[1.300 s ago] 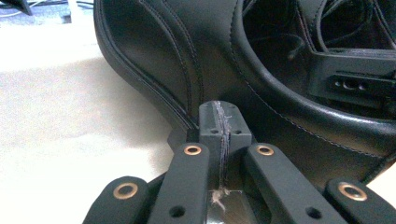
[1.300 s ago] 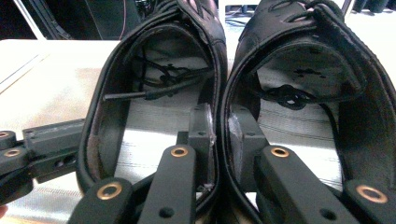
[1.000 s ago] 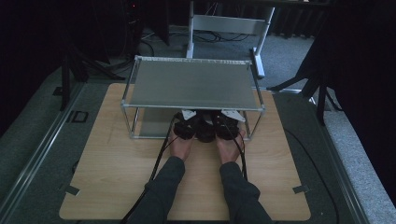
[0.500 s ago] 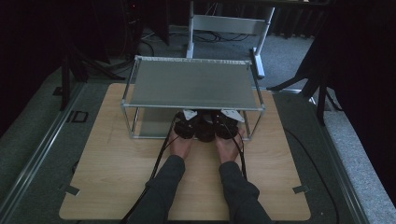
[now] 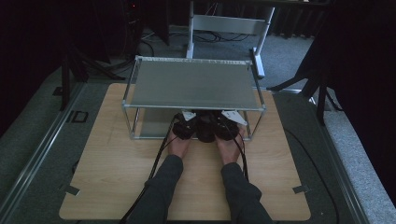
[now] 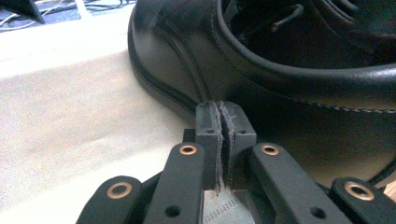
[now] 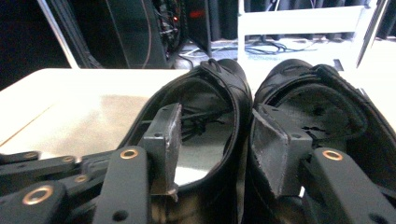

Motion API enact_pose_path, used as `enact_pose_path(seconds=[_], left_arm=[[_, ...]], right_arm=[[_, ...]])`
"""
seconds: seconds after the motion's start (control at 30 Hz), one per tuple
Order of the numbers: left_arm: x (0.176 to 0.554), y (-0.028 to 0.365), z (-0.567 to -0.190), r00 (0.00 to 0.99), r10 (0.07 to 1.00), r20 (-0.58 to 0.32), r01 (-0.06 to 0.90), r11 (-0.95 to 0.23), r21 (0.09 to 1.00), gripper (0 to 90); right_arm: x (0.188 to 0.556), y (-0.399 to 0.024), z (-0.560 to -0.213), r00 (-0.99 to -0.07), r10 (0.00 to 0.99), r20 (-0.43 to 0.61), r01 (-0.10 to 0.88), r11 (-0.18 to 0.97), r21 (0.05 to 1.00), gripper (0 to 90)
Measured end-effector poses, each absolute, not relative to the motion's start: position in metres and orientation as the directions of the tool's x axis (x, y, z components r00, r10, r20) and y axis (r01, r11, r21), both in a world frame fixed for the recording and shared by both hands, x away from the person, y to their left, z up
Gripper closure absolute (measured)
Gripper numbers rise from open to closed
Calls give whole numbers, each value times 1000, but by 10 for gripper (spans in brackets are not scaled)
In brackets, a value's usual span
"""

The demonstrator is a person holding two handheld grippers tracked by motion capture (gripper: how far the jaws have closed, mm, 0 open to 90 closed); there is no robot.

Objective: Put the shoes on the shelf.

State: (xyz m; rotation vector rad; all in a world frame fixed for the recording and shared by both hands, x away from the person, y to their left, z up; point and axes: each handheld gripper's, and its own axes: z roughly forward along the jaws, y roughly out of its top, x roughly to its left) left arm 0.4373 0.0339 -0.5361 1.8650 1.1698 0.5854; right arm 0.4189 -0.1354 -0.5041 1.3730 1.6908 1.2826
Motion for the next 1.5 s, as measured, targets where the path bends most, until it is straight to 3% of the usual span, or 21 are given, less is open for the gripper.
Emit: enact_pose_path(seconds=[0.27, 0.47, 0.83, 1.17, 1.5], left_arm=[[438, 36, -539, 451, 891, -45, 518, -220, 827, 816], [434, 39, -540, 462, 886, -44, 520, -230, 822, 776], [420, 49, -536, 498, 863, -86, 548, -236, 802, 702], [401, 66, -533, 539, 832, -131, 573, -248, 781, 671], [379, 90, -538, 545, 826, -147, 586, -249, 771, 639]], right_arm=[[383, -162, -493, -328, 939, 106, 309, 0, 951, 482], [364, -192, -497, -289, 954, 80, 291, 8, 957, 487], [359, -219, -512, -230, 968, 100, 429, 9, 903, 477], [354, -229, -516, -238, 965, 106, 554, 46, 831, 457], [345, -245, -521, -243, 965, 97, 592, 69, 803, 446]])
